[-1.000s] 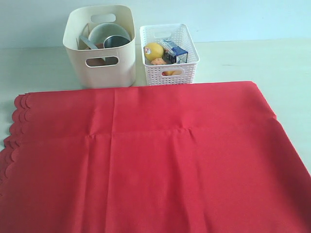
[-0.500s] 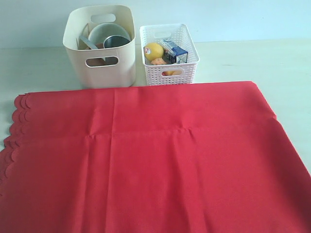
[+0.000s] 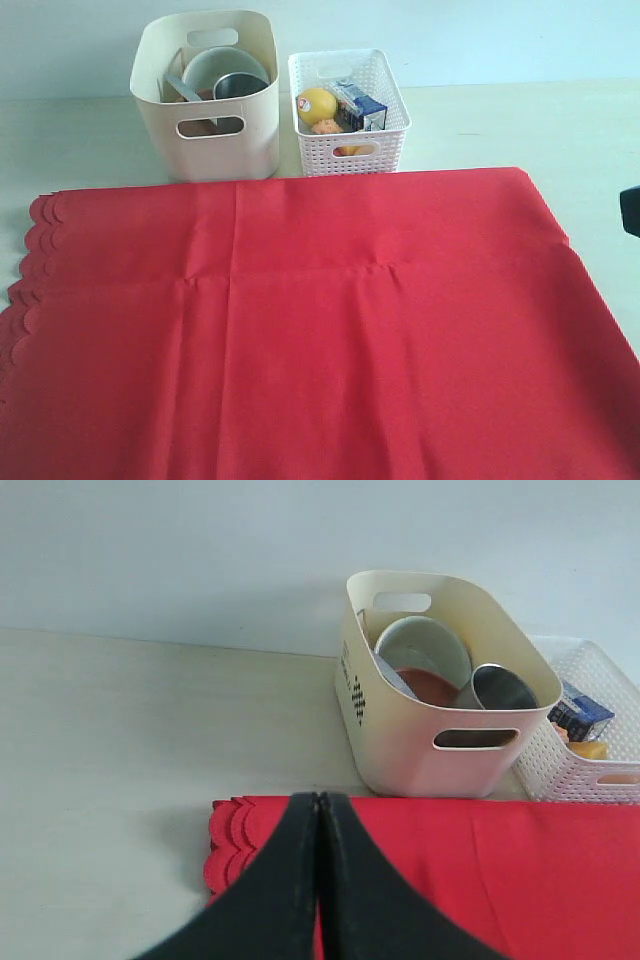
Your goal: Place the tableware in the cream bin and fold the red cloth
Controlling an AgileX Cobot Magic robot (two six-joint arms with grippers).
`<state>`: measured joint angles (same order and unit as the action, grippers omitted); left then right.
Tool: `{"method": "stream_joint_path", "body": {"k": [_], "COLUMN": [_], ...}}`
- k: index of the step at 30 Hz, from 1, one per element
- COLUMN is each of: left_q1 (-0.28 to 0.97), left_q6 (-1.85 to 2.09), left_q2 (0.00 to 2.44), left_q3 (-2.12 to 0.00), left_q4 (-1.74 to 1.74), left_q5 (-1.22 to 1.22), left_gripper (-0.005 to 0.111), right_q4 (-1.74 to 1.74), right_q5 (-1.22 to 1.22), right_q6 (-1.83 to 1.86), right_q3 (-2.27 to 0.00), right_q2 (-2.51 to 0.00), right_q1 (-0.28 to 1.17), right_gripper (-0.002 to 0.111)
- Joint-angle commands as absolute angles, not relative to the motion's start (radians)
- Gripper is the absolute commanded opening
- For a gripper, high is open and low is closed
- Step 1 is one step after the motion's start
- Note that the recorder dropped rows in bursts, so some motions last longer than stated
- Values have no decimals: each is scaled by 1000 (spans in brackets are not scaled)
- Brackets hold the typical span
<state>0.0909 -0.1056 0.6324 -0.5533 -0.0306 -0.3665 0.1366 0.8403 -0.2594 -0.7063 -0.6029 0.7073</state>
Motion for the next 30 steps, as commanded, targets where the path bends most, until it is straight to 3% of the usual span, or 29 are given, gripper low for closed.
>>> {"method": "stream_joint_path", "body": {"k": [1,18,30], "left_q1": [93,93,93], "left_q6": [-107,-108,-106], "left_q2": [636,649,918], "left_q3": [-559,-559,-598], "left_q4": [-38,-38,-69], "left_q5": [-361,-320,-455], "left_gripper": [0,0,0], "right_q4": [137,131,131], "right_q5": [842,862,748], "right_q6": [-263,-263,-263], "right_q3": [-703,-703,-703], "right_q2": [-605,-605,-615], "right_q1": [704,704,704], "right_gripper": [43,43,43]}}
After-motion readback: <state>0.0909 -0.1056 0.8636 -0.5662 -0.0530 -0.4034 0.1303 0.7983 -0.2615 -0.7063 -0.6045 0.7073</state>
